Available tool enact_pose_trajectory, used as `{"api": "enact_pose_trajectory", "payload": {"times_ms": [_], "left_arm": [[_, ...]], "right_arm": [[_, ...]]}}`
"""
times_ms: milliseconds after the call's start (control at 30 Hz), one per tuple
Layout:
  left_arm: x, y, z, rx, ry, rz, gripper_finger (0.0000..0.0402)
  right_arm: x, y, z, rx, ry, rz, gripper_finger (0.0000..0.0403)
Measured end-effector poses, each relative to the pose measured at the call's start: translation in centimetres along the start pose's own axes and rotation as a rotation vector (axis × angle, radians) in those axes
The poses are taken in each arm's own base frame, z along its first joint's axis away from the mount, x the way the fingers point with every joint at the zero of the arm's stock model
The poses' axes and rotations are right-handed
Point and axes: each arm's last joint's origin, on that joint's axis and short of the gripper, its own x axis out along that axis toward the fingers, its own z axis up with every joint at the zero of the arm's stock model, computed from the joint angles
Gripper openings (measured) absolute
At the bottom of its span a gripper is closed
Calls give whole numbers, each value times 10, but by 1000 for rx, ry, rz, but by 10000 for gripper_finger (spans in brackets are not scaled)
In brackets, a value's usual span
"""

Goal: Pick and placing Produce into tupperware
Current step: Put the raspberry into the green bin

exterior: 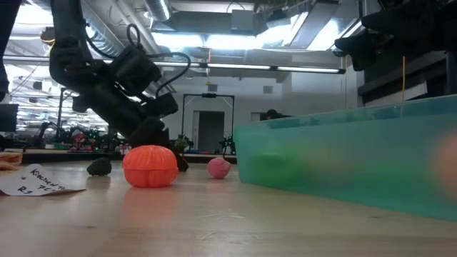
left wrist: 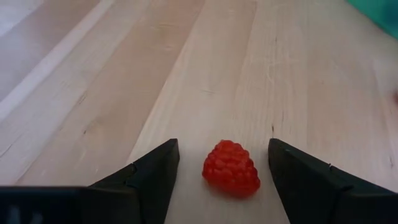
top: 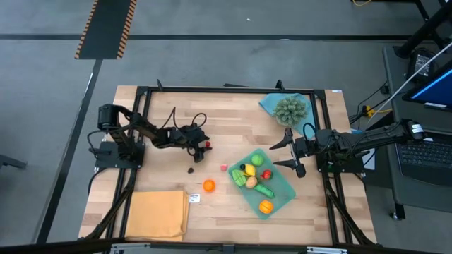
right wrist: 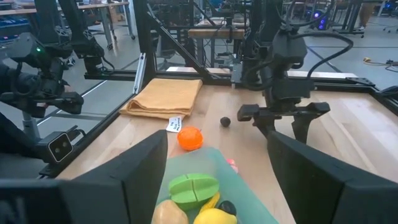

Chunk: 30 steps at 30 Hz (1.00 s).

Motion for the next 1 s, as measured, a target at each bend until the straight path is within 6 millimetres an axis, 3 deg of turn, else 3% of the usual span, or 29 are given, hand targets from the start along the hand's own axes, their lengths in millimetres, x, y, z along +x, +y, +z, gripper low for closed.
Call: {"api": "enact_pose_trajectory", "payload": {"times_ms": [267, 700, 1000], "left_arm": [[0, 0, -2, -4, 23, 4, 212], [0, 0, -4, -6, 44, 5, 203], [0, 1, -5, -9, 45, 12, 133]], "right_arm": [[0, 0, -1, 1, 9, 0, 278], [0, 0, -1, 1, 9, 0, 278], [0, 0, -1, 1, 11, 0, 278]]}}
